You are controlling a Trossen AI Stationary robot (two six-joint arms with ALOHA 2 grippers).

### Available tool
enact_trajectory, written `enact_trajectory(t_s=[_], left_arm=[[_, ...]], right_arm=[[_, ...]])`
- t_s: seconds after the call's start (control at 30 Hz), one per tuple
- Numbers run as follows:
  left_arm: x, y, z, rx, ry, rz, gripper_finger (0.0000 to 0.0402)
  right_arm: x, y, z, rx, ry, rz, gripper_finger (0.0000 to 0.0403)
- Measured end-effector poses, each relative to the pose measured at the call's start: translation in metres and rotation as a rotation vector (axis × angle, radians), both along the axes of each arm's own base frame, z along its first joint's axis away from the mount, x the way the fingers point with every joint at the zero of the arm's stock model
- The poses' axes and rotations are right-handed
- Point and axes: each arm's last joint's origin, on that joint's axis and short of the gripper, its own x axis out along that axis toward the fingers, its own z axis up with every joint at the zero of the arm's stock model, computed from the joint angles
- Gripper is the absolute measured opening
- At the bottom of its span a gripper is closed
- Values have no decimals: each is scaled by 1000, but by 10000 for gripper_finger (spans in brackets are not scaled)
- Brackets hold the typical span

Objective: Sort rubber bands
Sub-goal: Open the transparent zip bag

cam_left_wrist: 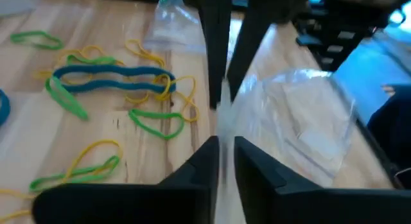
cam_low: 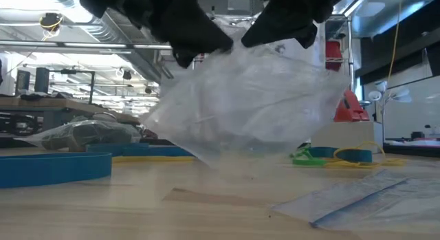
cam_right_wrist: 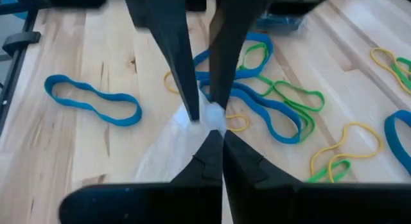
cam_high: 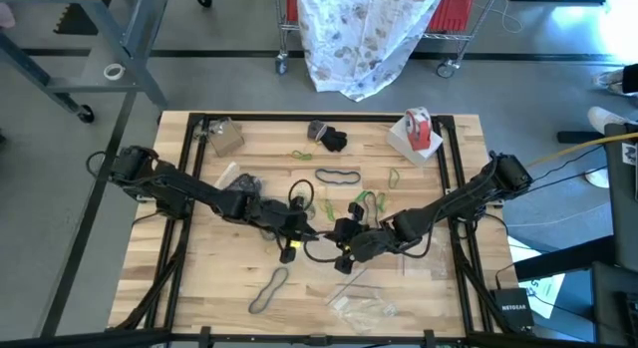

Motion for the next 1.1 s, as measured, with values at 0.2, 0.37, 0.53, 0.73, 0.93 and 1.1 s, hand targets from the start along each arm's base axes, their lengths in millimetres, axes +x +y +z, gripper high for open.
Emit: enact_trajectory(t_s=[0.2,0.37,0.53,0.73,0.93,1.1], left_arm=[[-1,6,17,-41,-86,16,96],[3,6,6,-27,-49,15,107],[6,4,-4,-19,-18,10,101],[6,4,-2,-17,-37,8,89],[7,4,-2,-15,-41,9,52],[6,4,-3,-10,-32,8,15]], right_arm=[[-1,0,-1,-4,9,1,0],[-1,0,-1,-4,8,0,0],[-1,0,-1,-3,9,0,0],[-1,0,-1,-1,8,-1,0],[-1,0,-1,0,8,-2,0],[-1,0,-1,0,8,-1,0]])
